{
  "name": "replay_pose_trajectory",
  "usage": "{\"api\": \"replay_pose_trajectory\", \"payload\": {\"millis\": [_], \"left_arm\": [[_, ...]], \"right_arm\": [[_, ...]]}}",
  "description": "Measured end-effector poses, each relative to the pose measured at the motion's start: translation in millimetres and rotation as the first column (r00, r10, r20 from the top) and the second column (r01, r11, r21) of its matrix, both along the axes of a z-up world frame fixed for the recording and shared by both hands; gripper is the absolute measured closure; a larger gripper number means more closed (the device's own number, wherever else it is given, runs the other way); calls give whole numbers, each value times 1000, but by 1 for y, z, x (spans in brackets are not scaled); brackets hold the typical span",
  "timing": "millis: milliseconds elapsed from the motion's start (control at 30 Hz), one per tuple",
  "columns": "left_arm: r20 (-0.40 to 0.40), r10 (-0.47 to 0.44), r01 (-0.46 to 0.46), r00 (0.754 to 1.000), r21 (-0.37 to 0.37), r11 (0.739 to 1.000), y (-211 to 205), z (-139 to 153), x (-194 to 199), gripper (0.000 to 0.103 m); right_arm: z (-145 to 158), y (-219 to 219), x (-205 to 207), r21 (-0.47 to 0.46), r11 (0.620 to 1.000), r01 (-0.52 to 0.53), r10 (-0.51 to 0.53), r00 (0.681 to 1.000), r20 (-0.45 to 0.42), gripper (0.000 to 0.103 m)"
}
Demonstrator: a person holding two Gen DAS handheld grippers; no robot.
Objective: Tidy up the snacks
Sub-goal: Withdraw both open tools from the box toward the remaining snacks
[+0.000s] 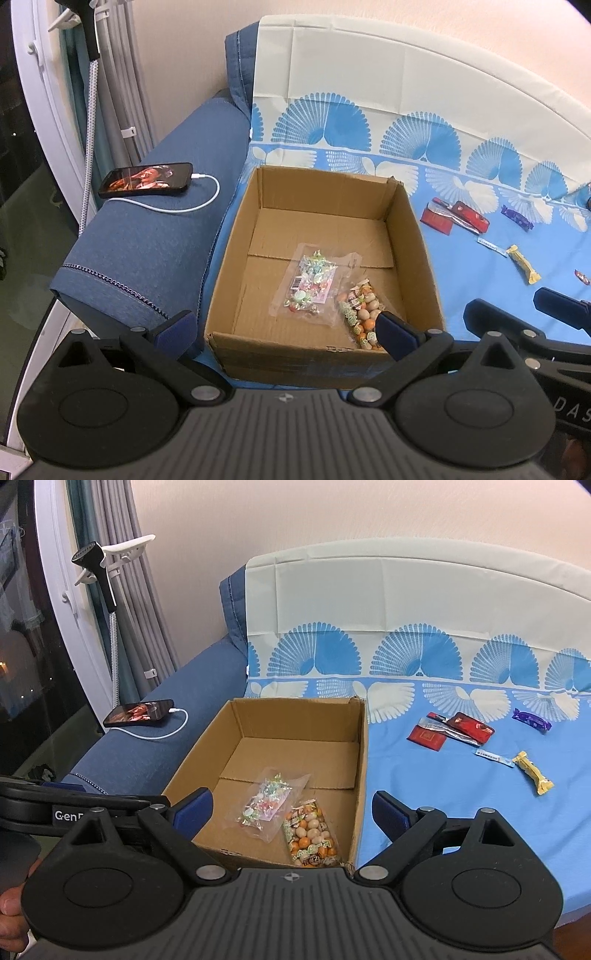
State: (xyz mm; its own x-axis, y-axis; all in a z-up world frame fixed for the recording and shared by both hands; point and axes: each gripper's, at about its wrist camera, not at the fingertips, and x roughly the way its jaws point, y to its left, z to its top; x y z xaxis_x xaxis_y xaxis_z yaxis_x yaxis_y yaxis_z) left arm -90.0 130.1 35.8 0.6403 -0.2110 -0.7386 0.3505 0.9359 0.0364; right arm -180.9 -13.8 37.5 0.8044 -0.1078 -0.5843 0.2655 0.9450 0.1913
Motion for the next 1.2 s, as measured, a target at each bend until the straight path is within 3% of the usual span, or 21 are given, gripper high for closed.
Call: {"api": "replay_pose_trajectory", "payload": {"millis": [1200], "left_arm": [[-13,-26,26,1000,67,997,-27,-4,2,0]], "right_arm": [[-13,-28,-10,86,994,62,-62,998,7,8]]}}
